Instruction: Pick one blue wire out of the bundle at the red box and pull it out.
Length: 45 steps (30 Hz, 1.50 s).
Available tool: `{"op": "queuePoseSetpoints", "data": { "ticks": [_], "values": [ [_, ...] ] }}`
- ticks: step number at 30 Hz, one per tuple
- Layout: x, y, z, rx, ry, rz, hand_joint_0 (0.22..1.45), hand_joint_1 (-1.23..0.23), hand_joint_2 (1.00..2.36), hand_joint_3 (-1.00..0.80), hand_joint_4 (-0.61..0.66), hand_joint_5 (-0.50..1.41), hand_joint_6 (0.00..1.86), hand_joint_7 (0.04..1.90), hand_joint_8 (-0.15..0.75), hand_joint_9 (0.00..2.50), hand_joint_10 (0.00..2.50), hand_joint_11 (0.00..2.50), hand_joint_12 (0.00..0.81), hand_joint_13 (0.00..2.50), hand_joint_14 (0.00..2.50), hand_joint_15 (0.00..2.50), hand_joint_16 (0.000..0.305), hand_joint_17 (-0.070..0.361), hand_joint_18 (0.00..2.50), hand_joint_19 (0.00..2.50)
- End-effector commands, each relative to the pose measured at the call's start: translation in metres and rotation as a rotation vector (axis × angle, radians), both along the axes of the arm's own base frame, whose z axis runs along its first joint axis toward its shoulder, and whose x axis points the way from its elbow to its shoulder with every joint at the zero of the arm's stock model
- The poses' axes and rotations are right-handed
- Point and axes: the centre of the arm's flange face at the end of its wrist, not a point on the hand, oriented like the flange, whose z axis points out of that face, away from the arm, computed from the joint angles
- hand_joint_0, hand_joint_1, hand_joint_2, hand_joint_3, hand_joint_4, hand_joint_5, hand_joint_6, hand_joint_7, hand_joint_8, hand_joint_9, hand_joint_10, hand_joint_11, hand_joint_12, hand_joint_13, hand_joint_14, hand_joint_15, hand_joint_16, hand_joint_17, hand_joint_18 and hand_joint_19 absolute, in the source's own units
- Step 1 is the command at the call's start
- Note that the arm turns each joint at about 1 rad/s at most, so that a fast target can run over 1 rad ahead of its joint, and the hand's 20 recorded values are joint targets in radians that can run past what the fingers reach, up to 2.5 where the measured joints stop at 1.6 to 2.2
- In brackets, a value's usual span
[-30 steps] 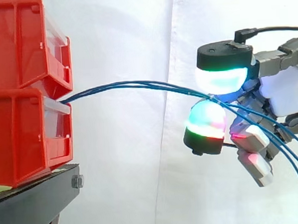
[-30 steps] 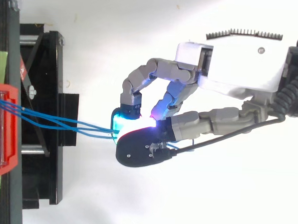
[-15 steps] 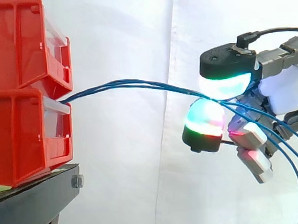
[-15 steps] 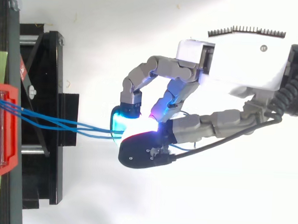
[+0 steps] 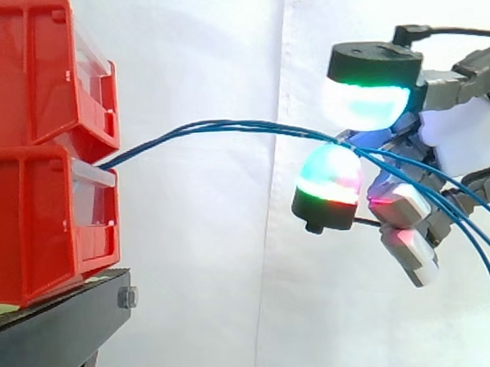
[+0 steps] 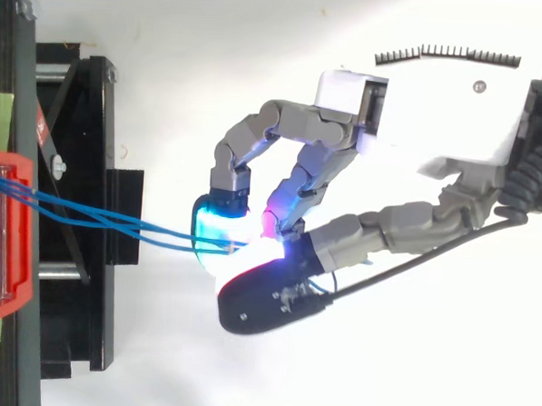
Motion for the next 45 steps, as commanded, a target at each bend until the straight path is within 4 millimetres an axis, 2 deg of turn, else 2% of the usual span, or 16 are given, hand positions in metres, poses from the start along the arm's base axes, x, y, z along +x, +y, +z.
{"op": "queuePoseSetpoints", "data": {
  "ticks": [1, 5, 9, 13, 14, 17, 18, 19, 24, 26, 28, 32, 35, 36, 42, 45],
  "values": [
    [0.0, -0.0004, 0.0001, 0.0, 0.0, 0.0, 0.59, -0.49, 1.0, -0.48, 0.12, -0.18, 0.91, 0.89, 0.358, 1.16, 0.02, 0.83, 0.375, 1.03, 0.02, 0.64, 0.037, 0.084, 0.87, 0.63],
    [0.0, -0.0004, 0.0001, 0.0, 0.0, 0.0, 0.6, -0.54, 1.01, -0.36, 0.1, -0.17, 0.92, 0.9, 0.364, 1.16, 0.02, 0.85, 0.377, 1.03, 0.02, 0.64, 0.037, 0.084, 0.86, 0.62],
    [0.0, -0.0004, 0.0001, 0.0, 0.0, 0.0, 0.6, -0.68, 1.02, -0.19, 0.11, -0.18, 0.93, 0.92, 0.368, 1.14, 0.02, 0.85, 0.381, 1.04, 0.02, 0.64, 0.038, 0.086, 0.87, 0.62],
    [0.0, -0.0004, 0.0001, 0.0, 0.0, 0.0, 0.64, -0.76, 1.02, -0.14, 0.04, -0.18, 0.94, 1.02, 0.374, 1.13, 0.02, 0.85, 0.377, 1.05, 0.02, 0.64, 0.037, 0.084, 0.9, 0.59],
    [0.0, -0.0004, 0.0001, -0.002, 0.001, 0.0, 0.64, -0.77, 1.02, -0.14, 0.03, -0.18, 0.94, 1.03, 0.37, 1.13, 0.02, 0.86, 0.377, 1.05, 0.02, 0.63, 0.037, 0.084, 0.9, 0.59],
    [0.0, -0.0004, 0.0001, 0.0, 0.0, 0.0, 0.67, -0.78, 1.02, -0.24, 0.04, -0.19, 0.96, 0.89, 0.365, 1.1, 0.02, 0.86, 0.378, 1.04, 0.02, 0.63, 0.038, 0.085, 0.9, 0.58],
    [0.0, -0.0004, 0.0001, 0.0, 0.0, 0.0, 0.67, -0.8, 1.01, -0.42, 0.09, -0.19, 0.95, 0.86, 0.358, 1.09, 0.02, 0.85, 0.373, 1.03, 0.02, 0.62, 0.038, 0.085, 0.9, 0.58],
    [0.0, -0.0004, 0.0001, 0.0, 0.0, 0.0, 0.68, -0.79, 1.0, -0.5, 0.1, -0.19, 0.95, 0.86, 0.361, 1.09, 0.02, 0.85, 0.372, 1.04, 0.02, 0.62, 0.038, 0.085, 0.91, 0.58],
    [0.0, -0.0004, 0.0001, 0.003, 0.0, -0.001, 0.65, -0.71, 1.0, -0.5, 0.12, -0.19, 0.95, 0.86, 0.357, 1.11, 0.02, 0.86, 0.367, 1.05, 0.02, 0.62, 0.037, 0.083, 0.93, 0.57],
    [0.0, -0.0004, 0.0001, 0.003, 0.0, -0.001, 0.62, -0.65, 1.0, -0.5, 0.12, -0.18, 0.95, 0.87, 0.356, 1.13, 0.01, 0.86, 0.363, 1.05, 0.02, 0.63, 0.036, 0.081, 0.93, 0.58],
    [0.0, -0.0004, 0.0001, 0.003, 0.0, -0.001, 0.59, -0.51, 1.0, -0.5, 0.11, -0.17, 0.94, 0.89, 0.363, 1.18, 0.02, 0.84, 0.365, 1.06, 0.02, 0.64, 0.035, 0.08, 0.92, 0.61],
    [0.0002, -0.0004, 0.0002, 0.003, -0.002, -0.001, 0.6, -0.43, 1.0, -0.5, 0.09, -0.17, 0.93, 0.93, 0.361, 1.2, 0.02, 0.85, 0.369, 1.06, 0.02, 0.65, 0.035, 0.078, 0.9, 0.63],
    [-0.0001, -0.0006, 0.0001, 0.005, -0.001, -0.003, 0.61, -0.58, 1.01, -0.41, 0.1, -0.16, 0.93, 0.97, 0.366, 1.2, 0.02, 0.84, 0.372, 1.06, 0.02, 0.65, 0.035, 0.079, 0.89, 0.62],
    [-0.0001, -0.0006, 0.0001, 0.005, -0.001, -0.003, 0.62, -0.69, 1.01, -0.32, 0.11, -0.17, 0.94, 0.97, 0.371, 1.19, 0.01, 0.86, 0.375, 1.06, 0.02, 0.64, 0.036, 0.081, 0.9, 0.62],
    [0.0002, -0.0002, 0.0002, 0.008, -0.002, -0.001, 0.67, -0.78, 1.02, -0.2, 0.01, -0.18, 0.97, 0.97, 0.378, 1.14, 0.02, 0.87, 0.374, 1.07, 0.02, 0.64, 0.037, 0.084, 0.93, 0.58],
    [0.0002, -0.0002, 0.0002, 0.008, -0.002, -0.001, 0.71, -0.81, 1.02, -0.19, -0.02, -0.19, 0.97, 1.09, 0.373, 1.12, 0.01, 0.86, 0.369, 1.07, 0.02, 0.65, 0.037, 0.083, 0.95, 0.57]
  ]
}}
